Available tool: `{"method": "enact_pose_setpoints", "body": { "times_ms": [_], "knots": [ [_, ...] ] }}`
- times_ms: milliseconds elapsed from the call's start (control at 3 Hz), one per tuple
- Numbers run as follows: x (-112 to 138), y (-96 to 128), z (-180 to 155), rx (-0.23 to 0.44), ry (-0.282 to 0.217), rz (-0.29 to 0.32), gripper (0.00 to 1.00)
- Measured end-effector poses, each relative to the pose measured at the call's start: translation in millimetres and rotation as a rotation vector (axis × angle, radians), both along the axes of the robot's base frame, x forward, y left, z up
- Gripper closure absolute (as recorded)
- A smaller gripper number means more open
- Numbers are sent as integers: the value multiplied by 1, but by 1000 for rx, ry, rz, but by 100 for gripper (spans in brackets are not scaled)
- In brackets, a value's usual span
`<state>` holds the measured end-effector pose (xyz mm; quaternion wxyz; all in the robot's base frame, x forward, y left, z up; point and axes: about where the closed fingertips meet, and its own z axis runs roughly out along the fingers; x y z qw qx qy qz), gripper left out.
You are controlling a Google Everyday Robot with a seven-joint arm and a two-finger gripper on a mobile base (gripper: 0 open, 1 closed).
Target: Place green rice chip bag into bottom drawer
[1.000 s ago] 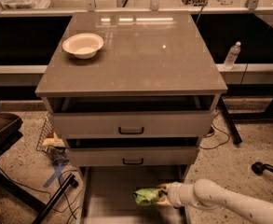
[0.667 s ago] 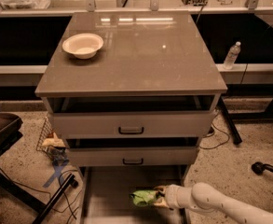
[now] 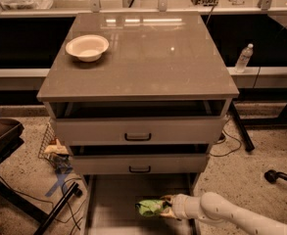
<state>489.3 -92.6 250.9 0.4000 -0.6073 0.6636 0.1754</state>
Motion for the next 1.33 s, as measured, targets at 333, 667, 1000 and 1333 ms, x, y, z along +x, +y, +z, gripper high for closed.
{"method": "enact_pose_setpoints", "body": {
  "times_ms": [333, 667, 1000, 1333],
  "knots": [
    [-1, 2, 0, 1, 1, 2, 30],
    [-1, 4, -1, 3, 3, 4, 5],
    [-2, 5, -1, 5, 4, 6, 0],
    [-2, 5, -1, 5, 4, 6, 0]
  ]
}}
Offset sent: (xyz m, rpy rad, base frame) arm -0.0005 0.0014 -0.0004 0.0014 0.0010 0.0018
